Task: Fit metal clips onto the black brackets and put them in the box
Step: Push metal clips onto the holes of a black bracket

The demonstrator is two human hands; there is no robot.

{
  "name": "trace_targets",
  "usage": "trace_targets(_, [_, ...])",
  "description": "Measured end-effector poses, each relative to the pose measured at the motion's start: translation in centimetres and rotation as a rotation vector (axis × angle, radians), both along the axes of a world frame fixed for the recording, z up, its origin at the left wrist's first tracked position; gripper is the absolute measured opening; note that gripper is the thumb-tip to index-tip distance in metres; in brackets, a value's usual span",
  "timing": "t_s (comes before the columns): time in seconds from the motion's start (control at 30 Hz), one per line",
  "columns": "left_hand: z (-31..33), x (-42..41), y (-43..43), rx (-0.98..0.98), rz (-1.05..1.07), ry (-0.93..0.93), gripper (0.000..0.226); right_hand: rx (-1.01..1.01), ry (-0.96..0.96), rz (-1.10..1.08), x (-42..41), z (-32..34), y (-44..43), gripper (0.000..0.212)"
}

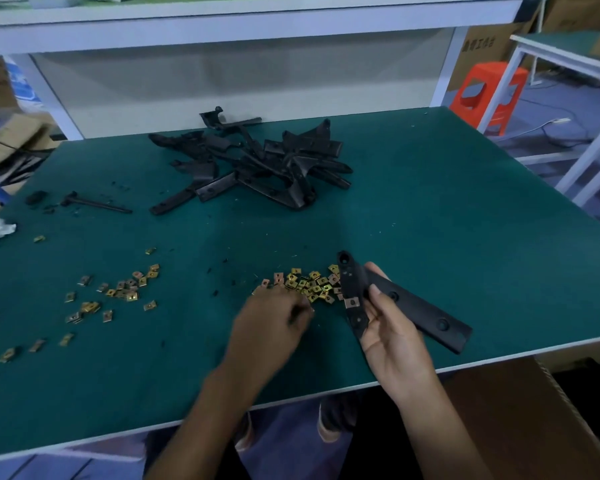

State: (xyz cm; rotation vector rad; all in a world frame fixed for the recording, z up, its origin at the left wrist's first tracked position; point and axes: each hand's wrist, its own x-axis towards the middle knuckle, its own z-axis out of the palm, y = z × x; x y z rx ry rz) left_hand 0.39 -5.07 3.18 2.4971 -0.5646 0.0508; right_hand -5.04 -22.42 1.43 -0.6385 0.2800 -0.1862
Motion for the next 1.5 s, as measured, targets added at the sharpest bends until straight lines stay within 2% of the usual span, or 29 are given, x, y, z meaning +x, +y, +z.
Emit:
trace_targets(0.1, [-1.0, -0.2, -1.9, 0.065, 0.047, -0.045, 0.026, -0.004, -0.005, -0.013, -0.1, -0.2, 0.0, 0.043])
trace_targets(0.33, [-0.1, 0.9, -1.5, 0.108, 0.067, -0.115, 0.024, -0.006, -0.007, 0.012, 0.2, -0.3, -0.1, 0.043])
trace_targets(0.43, [0.8, 0.9, -1.2, -0.168, 0.111, 0.048, 0.024, -0.013, 0.000, 0.008, 0.2, -0.3, 0.0, 0.045])
trace_targets(0.57, [1.9, 1.1, -1.5, -0.568, 0.144, 0.322, 0.009, -0.011, -0.002, 0.008, 0.2, -0.4, 0.0, 0.045])
trace_targets(0.63, [2.4, 1.0, -1.8, -0.734, 0.131, 0.442, 0.016, -0.011, -0.004, 0.011, 0.1, -0.4, 0.0, 0.044])
trace_targets(0.73, [3.1, 0.7, -2.2, -0.850, 0.095, 0.550, 0.028, -0.028, -0.017, 0.027, 0.0, -0.3, 0.0, 0.039])
trace_targets(0.9, [3.6, 0.3, -3.1, -1.020, 0.189, 0.705, 0.014, -0.063, -0.009, 0.034, -0.2, -0.1, 0.1, 0.039])
trace_targets(1.07, [3.8, -0.1, -3.2, -1.196, 0.220, 0.846, 0.011, -0.076, -0.009, 0.042, -0.2, -0.1, 0.1, 0.041])
trace_targets(1.3, [4.0, -0.3, -3.3, -1.217, 0.225, 0.906, 0.009, -0.119, -0.030, 0.041, -0.3, -0.4, 0.1, 0.041])
trace_targets(1.5, [4.4, -0.3, -2.7, -1.147, 0.184, 0.923, 0.021, -0.172, -0.071, 0.024, -0.3, -0.6, 0.3, 0.036])
